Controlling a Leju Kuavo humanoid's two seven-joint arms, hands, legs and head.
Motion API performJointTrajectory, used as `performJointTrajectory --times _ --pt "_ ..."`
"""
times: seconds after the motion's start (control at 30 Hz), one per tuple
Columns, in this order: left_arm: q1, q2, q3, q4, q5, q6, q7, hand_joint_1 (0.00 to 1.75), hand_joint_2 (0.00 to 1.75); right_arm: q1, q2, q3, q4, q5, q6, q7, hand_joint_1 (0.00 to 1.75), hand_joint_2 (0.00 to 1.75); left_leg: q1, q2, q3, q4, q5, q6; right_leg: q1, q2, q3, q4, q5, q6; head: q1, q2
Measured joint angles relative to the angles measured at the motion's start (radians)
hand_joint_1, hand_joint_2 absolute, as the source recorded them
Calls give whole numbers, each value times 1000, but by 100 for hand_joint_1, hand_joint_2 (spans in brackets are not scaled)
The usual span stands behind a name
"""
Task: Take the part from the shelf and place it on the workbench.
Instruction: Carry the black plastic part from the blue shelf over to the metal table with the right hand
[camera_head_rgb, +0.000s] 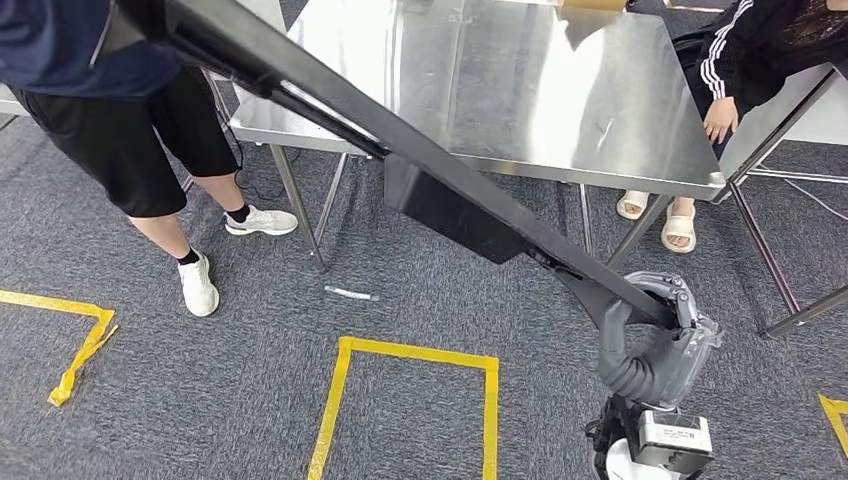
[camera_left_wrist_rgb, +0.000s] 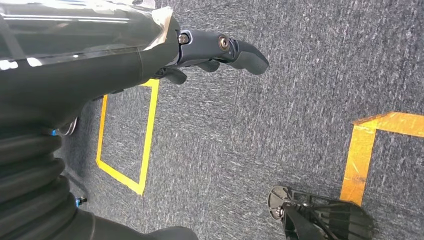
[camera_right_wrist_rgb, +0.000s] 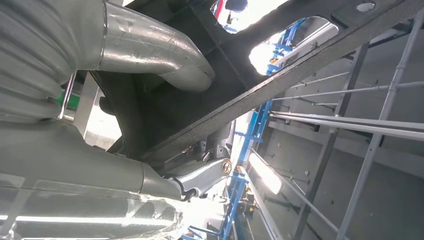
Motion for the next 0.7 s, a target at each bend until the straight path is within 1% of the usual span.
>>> performJointTrajectory --times 0.03,0.07,0.13,0.17,0.2,0.23,0.27,0.3,0.33,0.37,0.4,0.47,0.53,0.57,0.6,0.63,0.67,0.7 --pt "0 0 0 0 0 0 0 0 175 -1 0 0 0 0 0 1 175 175 3 -2 7 -4 0 6 -1 3 -9 22 -6 1 1 0" --pt "0 0 0 0 0 1 0 0 175 -2 0 1 0 1 0 1 175 175 7 -3 16 -7 -1 10 -1 7 -27 56 -23 -2 3 0" --pt "-1 0 0 0 0 1 0 0 175 -3 -1 1 0 1 0 1 175 175 9 -5 23 -9 0 14 -1 15 -93 172 -73 -12 8 0" --pt "-1 0 0 0 0 1 0 0 175 -3 -1 1 1 0 0 1 175 175 9 -7 23 -9 0 14 -1 17 -129 233 -93 -14 8 0" --pt "-1 0 0 0 0 1 0 0 175 -2 -2 1 2 0 0 1 175 175 9 -9 24 -9 -1 12 -1 19 -156 271 -103 -11 9 0" --pt "-1 0 0 0 0 1 0 0 175 -1 -3 1 3 0 0 2 175 175 10 -12 25 -8 -2 10 -2 20 -167 275 -96 -3 9 0" --pt "0 0 0 0 0 1 0 0 175 -1 -4 1 4 0 0 2 175 175 11 -15 28 -8 -5 6 -5 20 -159 241 -74 6 9 0" --pt "0 -1 1 0 0 1 1 0 175 -1 -5 1 5 0 0 3 175 175 13 -18 32 -8 -8 2 -8 20 -134 176 -41 17 9 0" --pt "0 -1 1 0 1 1 1 0 175 -1 -5 1 6 0 0 3 175 175 14 -20 37 -7 -12 -4 -10 20 -107 107 -9 22 9 0" --pt "0 -1 1 0 1 1 1 0 175 -2 -6 1 7 0 0 3 175 175 14 -21 41 -6 -16 -11 -10 19 -85 53 4 16 9 0" --pt "0 0 2 0 2 1 1 0 175 -2 -6 2 8 0 1 3 175 175 14 -22 43 -6 -21 -19 -7 18 -69 19 12 6 8 0" --pt "0 -1 4 0 2 0 2 0 175 -3 -7 3 10 0 2 4 175 175 14 -21 49 0 -26 -34 0 19 -61 8 7 -25 7 0" --pt "0 -1 5 0 3 -1 2 0 175 -3 -6 4 11 0 2 5 175 175 19 -15 48 21 -33 -45 -2 21 -44 5 12 -43 5 0" --pt "-1 -2 5 0 3 -2 3 0 175 -4 -5 5 11 1 2 6 175 175 21 -11 37 46 -44 -49 -3 21 -32 5 9 -50 2 0" --pt "-2 -2 5 0 2 -3 3 0 175 -4 -5 6 11 2 2 7 175 175 22 -7 13 89 -63 -53 -4 21 -23 4 5 -57 0 0" --pt "-2 -2 5 0 2 -3 4 0 175 -3 -5 6 11 4 0 8 175 175 22 -4 -21 148 -87 -56 -2 19 -18 4 1 -63 -1 0" --pt "-2 -3 5 0 2 -3 6 0 175 -2 -4 7 11 5 -1 10 175 175 22 -3 -61 209 -110 -59 -1 19 -13 4 -4 -68 -3 0" --pt "-1 -3 6 0 2 -4 6 0 175 0 -4 7 11 6 -1 11 175 175 22 -3 -98 256 -123 -61 0 19 -9 4 -9 -71 -3 0"
